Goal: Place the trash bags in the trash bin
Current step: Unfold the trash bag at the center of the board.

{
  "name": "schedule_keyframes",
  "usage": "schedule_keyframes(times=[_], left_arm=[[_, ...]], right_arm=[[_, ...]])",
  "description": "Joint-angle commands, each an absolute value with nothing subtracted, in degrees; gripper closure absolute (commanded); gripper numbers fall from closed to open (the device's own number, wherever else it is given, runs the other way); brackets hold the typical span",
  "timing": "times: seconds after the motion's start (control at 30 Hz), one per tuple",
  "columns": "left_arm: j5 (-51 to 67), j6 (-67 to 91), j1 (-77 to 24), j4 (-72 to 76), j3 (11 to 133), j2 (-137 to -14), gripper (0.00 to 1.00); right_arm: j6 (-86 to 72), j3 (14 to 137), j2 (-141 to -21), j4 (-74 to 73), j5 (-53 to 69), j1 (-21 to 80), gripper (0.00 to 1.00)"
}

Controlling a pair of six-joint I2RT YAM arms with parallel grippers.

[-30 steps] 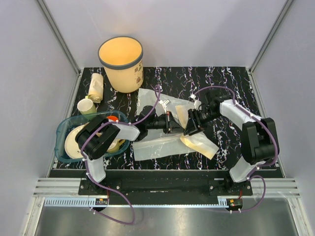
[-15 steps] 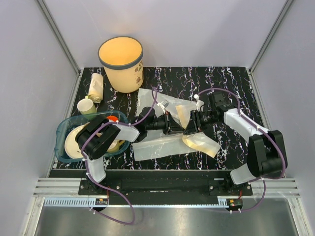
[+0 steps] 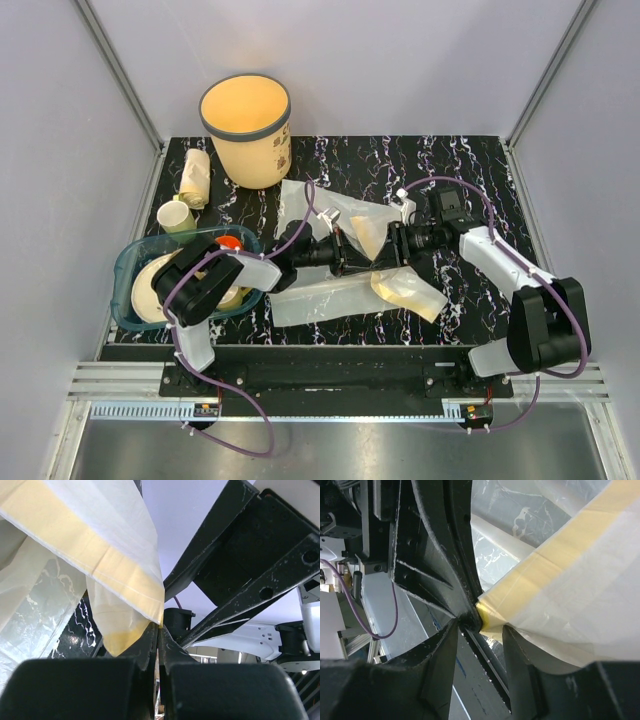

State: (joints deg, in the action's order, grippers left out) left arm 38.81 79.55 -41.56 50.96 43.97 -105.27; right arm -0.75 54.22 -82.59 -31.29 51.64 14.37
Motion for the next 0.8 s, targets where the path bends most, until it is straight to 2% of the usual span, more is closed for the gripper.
schedule_keyframes(times=[0.0, 0.2, 0.53, 0.77], left_arm=[[38.76, 81.91, -41.13, 57.65, 43.77, -101.95, 1.0], [39.55, 81.91, -39.55, 57.22, 44.03, -101.17, 1.0], [40.34, 83.32, -38.59, 55.9, 44.82, -99.49, 1.0], [42.8, 83.06, -35.17, 51.77, 45.7, -96.08, 1.0]], right_arm=[[1.23, 53.09, -78.75, -30.32, 51.85, 14.68, 0.52], [8.26, 57.66, -80.25, -37.79, 49.23, 14.68, 0.44], [2.82, 59.32, -80.68, -28.93, 50.71, 15.73, 0.42], [-3.86, 59.59, -81.03, -21.36, 51.33, 18.54, 0.44]])
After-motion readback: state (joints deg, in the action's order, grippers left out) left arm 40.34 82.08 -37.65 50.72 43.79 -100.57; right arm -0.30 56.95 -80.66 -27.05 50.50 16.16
